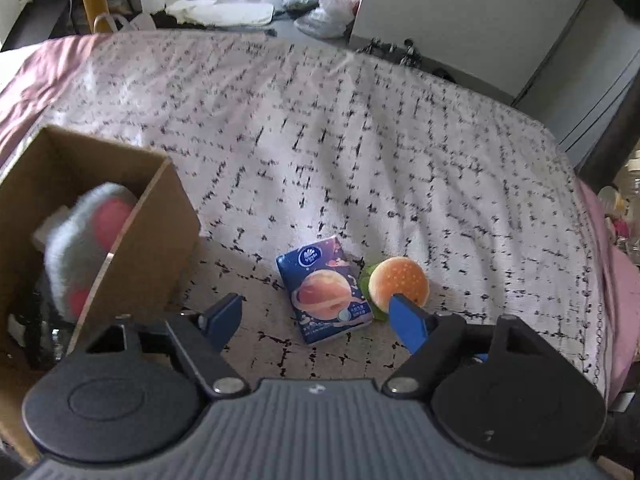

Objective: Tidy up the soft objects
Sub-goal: 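Move both open tools to the blue tissue packet and burger toy, then grasp the blue tissue packet with the left tool while the right tool grasps the burger toy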

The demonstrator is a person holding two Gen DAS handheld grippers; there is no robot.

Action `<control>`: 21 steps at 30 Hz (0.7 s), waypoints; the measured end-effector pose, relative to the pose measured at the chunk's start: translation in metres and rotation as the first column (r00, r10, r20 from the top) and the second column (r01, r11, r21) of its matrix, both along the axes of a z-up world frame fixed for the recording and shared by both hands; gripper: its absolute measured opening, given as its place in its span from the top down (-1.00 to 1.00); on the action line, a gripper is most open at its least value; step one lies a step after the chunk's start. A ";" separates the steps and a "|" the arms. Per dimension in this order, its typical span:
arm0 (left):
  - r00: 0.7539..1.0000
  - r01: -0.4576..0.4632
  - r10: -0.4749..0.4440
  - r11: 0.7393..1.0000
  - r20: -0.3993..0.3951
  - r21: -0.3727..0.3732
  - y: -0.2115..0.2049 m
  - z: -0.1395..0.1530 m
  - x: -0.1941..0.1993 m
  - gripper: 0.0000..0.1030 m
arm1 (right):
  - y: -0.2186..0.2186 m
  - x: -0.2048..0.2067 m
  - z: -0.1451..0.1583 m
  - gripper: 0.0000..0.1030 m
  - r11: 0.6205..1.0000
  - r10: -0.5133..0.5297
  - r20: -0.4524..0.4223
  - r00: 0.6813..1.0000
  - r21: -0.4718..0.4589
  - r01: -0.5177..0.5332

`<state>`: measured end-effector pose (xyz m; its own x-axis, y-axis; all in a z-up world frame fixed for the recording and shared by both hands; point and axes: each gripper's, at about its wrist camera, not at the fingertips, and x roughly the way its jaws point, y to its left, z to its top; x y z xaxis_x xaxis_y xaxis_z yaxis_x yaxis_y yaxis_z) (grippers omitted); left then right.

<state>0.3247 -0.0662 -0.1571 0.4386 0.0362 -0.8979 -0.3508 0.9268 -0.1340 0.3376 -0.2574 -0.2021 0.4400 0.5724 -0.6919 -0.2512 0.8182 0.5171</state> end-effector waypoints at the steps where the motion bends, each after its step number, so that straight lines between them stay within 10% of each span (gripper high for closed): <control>1: 1.000 -0.006 0.006 1.000 -0.005 -0.004 0.001 -0.003 0.002 -0.56 | 0.001 0.001 -0.003 -0.37 1.000 -0.002 0.000 1.000 -0.007 0.002; 11: 0.997 -0.040 0.038 0.999 -0.061 -0.032 0.001 -0.038 0.021 -0.55 | 0.018 0.007 -0.012 -0.37 0.998 0.047 0.038 0.998 -0.036 -0.045; 15: 0.996 -0.047 0.042 0.997 -0.080 -0.067 0.005 -0.045 0.023 0.02 | 0.028 0.010 -0.012 -0.37 0.995 0.071 0.073 0.995 -0.073 -0.066; 21: 0.995 -0.066 0.061 0.996 -0.082 -0.054 0.013 -0.043 0.023 0.05 | 0.042 0.011 -0.009 -0.37 0.985 0.107 0.142 0.984 -0.150 -0.086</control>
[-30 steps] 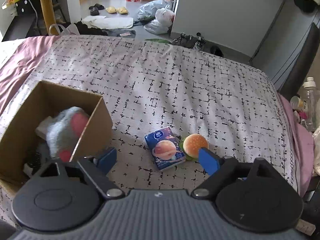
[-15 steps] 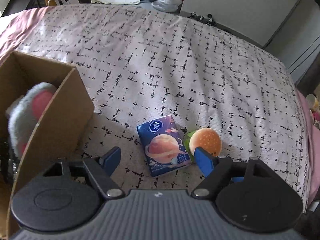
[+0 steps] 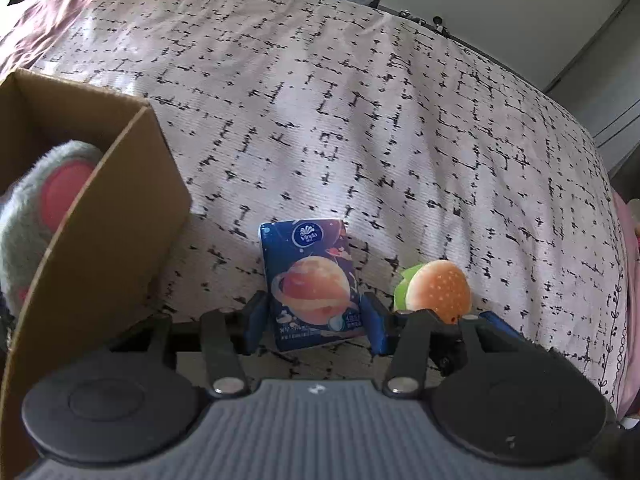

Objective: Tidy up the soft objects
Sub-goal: 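Grasp the blue tissue packet with the left tool while the right tool grasps the burger toy, then carry the tissue packet and burger toy over the box with both tools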

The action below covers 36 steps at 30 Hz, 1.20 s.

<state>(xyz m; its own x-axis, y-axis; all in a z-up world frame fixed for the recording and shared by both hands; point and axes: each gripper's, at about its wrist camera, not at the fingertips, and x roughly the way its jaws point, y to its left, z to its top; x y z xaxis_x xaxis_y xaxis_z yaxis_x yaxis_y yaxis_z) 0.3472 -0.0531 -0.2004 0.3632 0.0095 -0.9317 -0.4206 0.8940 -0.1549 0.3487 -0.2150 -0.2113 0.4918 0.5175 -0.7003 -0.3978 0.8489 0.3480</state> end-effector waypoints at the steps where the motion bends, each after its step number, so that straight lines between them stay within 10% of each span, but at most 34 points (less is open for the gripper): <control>1: 1.000 -0.003 0.003 1.000 -0.001 -0.001 0.001 0.000 0.000 0.06 | 0.002 0.000 0.000 -0.37 1.000 0.005 0.006 1.000 -0.009 -0.005; 19: 1.000 0.021 -0.021 0.999 -0.001 -0.029 0.010 0.020 -0.020 0.64 | 0.014 -0.023 0.020 0.01 0.991 0.083 0.076 0.994 -0.108 -0.075; 23: 0.999 0.047 -0.047 0.999 -0.007 -0.007 0.008 0.018 -0.020 0.48 | 0.013 -0.034 0.025 0.01 0.987 0.079 0.063 0.995 -0.145 -0.069; 28: 0.999 0.035 -0.035 0.999 -0.013 -0.016 0.007 0.014 -0.018 -0.24 | 0.004 -0.039 0.022 0.01 0.982 0.034 0.012 0.999 -0.188 -0.031; 36: 0.998 0.062 -0.062 0.998 -0.022 0.012 -0.010 0.003 -0.006 -0.33 | -0.006 -0.029 0.007 0.01 0.991 -0.021 -0.045 0.999 -0.136 0.015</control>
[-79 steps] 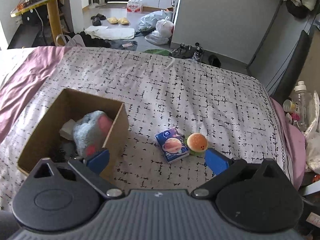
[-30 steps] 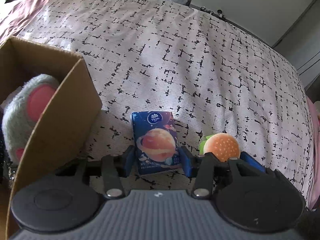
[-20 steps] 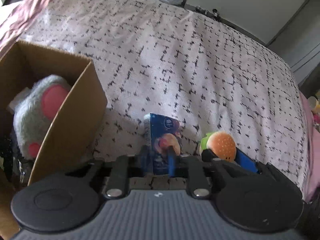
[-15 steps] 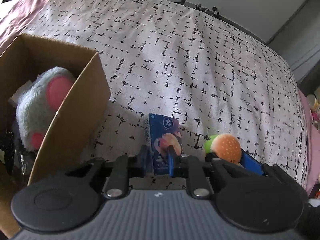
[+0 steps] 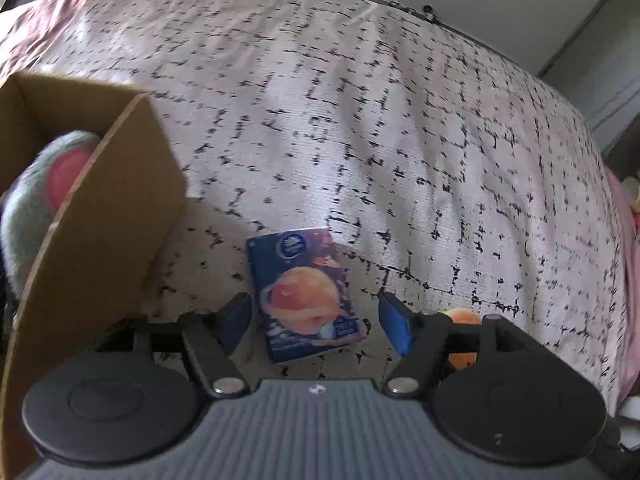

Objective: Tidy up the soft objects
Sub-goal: 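Carry the tissue packet and burger toy over the box with both tools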

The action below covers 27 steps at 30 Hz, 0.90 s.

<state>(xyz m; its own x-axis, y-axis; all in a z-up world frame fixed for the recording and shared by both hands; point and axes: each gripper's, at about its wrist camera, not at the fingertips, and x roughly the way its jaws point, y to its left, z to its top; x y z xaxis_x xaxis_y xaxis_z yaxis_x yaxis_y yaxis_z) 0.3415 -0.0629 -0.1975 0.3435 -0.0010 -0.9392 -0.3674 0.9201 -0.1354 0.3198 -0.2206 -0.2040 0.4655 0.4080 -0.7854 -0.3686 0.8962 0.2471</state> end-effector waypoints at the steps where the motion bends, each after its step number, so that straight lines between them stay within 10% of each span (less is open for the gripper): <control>1: 1.000 0.009 -0.009 1.000 -0.013 0.011 -0.003 -0.004 0.003 -0.33 | 0.000 -0.001 0.000 0.01 1.000 -0.001 0.006 1.000 0.000 0.001; 27: 0.997 0.018 -0.020 0.999 0.075 0.027 0.023 0.047 -0.052 0.00 | -0.019 -0.040 0.048 0.01 0.994 -0.110 0.081 0.991 0.003 0.110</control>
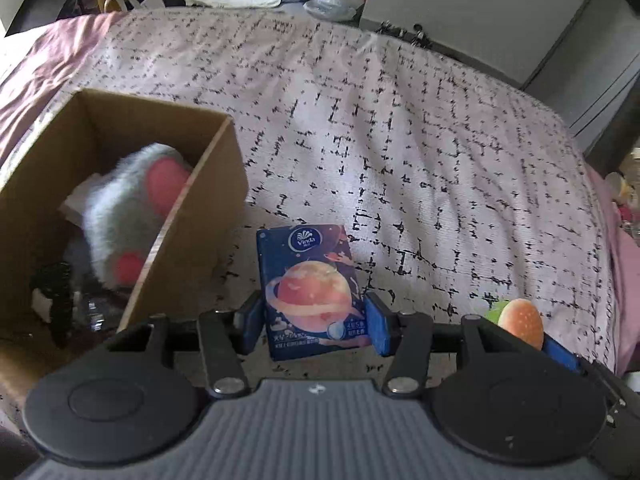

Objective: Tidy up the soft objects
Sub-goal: 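Carry the tissue packet and burger toy over the box with both tools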

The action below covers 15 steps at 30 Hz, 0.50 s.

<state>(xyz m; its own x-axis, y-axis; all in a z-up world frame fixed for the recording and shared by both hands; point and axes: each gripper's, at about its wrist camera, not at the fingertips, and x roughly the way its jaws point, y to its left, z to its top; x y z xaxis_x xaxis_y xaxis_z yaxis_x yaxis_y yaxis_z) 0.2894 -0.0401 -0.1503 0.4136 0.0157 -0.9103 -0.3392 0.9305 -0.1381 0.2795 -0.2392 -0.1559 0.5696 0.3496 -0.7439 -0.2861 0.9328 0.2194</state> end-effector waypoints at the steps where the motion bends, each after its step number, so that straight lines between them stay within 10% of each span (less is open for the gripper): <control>1: 1.000 0.002 -0.002 1.000 0.008 0.001 0.001 0.003 -0.003 0.00 | 0.000 -0.003 0.004 0.01 1.000 -0.004 0.004 1.000 0.003 0.004; 15: 0.992 0.032 -0.031 0.999 0.120 -0.002 0.024 0.046 -0.052 0.00 | 0.020 -0.043 0.052 0.00 0.999 -0.032 0.055 0.998 0.037 0.030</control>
